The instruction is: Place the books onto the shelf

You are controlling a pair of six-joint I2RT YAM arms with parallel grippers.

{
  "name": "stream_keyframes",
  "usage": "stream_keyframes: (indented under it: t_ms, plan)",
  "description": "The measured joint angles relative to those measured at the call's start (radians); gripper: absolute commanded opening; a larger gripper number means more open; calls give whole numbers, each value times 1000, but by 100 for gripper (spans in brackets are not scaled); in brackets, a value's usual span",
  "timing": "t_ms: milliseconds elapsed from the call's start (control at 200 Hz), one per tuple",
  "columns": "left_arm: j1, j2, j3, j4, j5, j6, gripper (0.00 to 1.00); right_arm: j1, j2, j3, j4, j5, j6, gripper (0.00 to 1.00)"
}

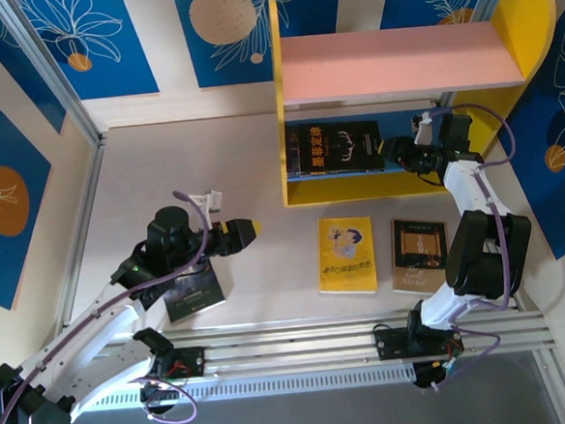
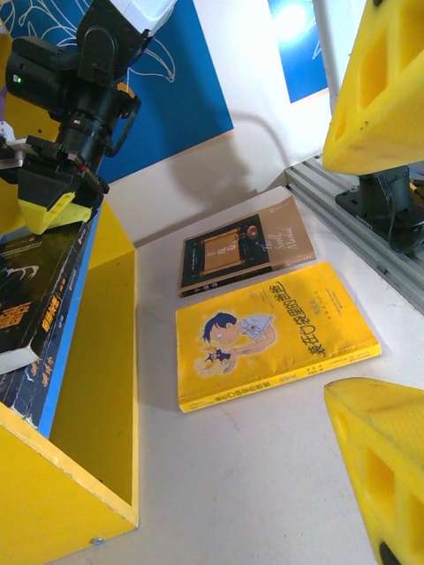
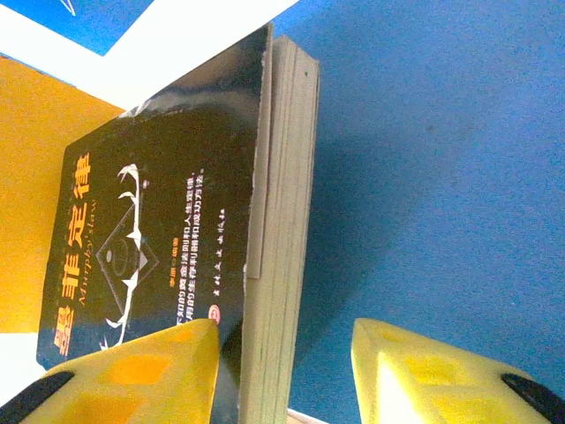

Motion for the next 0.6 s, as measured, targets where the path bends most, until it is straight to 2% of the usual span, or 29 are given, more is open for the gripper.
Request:
stream_keyframes:
  t_ms: [600]
  plan:
    - [0, 3, -6, 0, 0, -3, 64, 90, 13, 36, -14, 46, -5, 33]
